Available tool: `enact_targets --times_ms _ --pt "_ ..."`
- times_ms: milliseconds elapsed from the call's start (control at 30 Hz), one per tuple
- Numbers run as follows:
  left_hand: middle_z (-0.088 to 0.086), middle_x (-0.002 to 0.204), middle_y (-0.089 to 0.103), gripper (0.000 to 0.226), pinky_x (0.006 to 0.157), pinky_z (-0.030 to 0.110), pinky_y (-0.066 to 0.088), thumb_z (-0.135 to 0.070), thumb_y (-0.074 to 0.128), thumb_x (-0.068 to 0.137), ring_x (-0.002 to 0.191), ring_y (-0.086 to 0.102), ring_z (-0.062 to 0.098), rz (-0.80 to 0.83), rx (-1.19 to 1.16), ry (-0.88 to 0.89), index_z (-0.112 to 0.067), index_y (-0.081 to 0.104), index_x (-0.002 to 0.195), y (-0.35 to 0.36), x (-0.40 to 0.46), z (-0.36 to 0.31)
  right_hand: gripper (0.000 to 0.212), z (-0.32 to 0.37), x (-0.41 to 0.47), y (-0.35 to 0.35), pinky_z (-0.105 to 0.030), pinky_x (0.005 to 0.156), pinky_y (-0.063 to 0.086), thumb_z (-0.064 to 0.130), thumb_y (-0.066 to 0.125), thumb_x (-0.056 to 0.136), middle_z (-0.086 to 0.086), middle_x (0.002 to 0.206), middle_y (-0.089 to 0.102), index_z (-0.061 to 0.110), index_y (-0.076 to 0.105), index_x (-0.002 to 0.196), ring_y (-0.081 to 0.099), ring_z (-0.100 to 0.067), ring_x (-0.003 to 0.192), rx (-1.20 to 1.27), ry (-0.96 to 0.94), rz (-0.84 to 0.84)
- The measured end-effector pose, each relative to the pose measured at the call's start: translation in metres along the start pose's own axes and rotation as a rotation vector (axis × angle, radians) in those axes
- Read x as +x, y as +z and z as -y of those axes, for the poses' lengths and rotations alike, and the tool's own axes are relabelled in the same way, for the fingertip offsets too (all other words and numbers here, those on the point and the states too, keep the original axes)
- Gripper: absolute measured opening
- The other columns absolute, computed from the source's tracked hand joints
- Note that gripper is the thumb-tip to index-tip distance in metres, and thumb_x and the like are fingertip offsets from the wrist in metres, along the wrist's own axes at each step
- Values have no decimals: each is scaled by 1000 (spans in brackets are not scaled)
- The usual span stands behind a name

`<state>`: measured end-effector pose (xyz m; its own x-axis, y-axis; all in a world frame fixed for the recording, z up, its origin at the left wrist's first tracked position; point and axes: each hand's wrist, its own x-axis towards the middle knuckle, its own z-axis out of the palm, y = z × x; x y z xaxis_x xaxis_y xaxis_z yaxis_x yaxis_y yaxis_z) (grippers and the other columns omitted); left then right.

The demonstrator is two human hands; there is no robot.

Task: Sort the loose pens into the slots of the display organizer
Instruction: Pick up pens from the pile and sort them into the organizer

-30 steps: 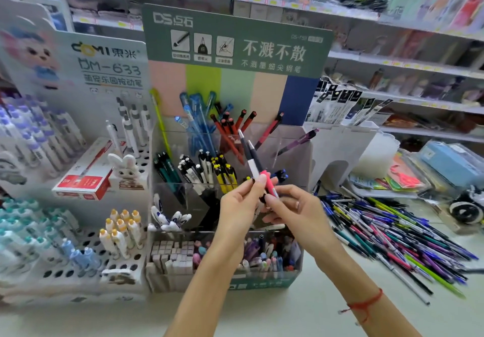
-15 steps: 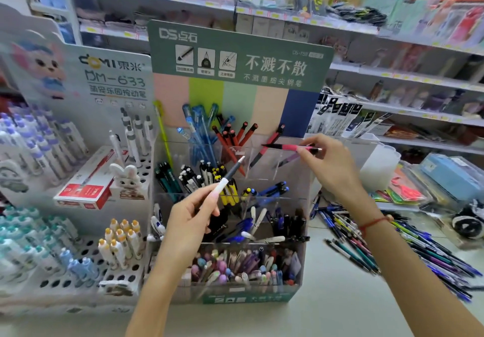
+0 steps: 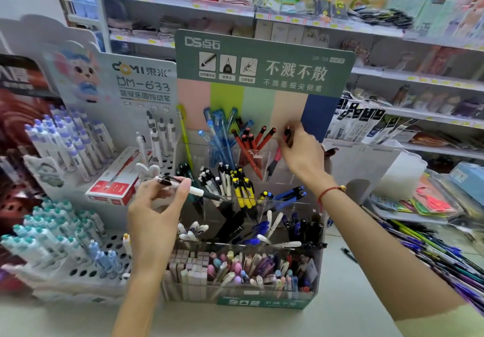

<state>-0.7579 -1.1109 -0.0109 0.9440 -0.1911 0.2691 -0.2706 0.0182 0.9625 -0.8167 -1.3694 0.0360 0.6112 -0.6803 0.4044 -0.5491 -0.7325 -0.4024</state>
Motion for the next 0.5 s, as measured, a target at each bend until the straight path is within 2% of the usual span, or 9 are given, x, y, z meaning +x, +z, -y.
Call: enact_targets --times_ms 100,200,333,400,500 --pt "-11 82 71 9 75 21 51 -37 68 83 80 66 3 -17 14 47 -30 69 87 5 9 3 52 -2 -19 3 -42 95 41 27 59 92 -17 123 59 4 43 136 50 -34 116 31 -42 -129" --pt "-13 85 70 18 73 12 52 -33 70 82 79 66 -2 -58 50 133 -24 69 99 17 18 3 62 -6 -52 13 -40 108 34 23 62 90 -14 140 47 7 35 144 42 -30 130 84 -51 -226" --pt "-14 86 66 43 75 10 52 -26 76 80 81 65 -5 -37 87 230 -24 58 119 36 27 5 70 -21 -82 28 -46 119 17 25 56 94 -10 158 19 23 18 152 12 -27 147 -20 -80 -128" --pt "-17 85 64 48 76 17 54 -26 76 79 81 65 -4 -5 129 282 -26 53 121 43 31 6 68 -29 -85 30 -45 120 13 24 55 95 -7 160 14 26 18 152 4 -23 148 -35 -93 -81" --pt "-11 86 66 45 75 33 59 -27 74 81 78 68 6 15 202 398 -25 50 119 49 35 10 60 -38 -85 26 -45 119 16 21 58 93 -3 159 19 24 33 148 12 -22 148 -53 -141 -63"
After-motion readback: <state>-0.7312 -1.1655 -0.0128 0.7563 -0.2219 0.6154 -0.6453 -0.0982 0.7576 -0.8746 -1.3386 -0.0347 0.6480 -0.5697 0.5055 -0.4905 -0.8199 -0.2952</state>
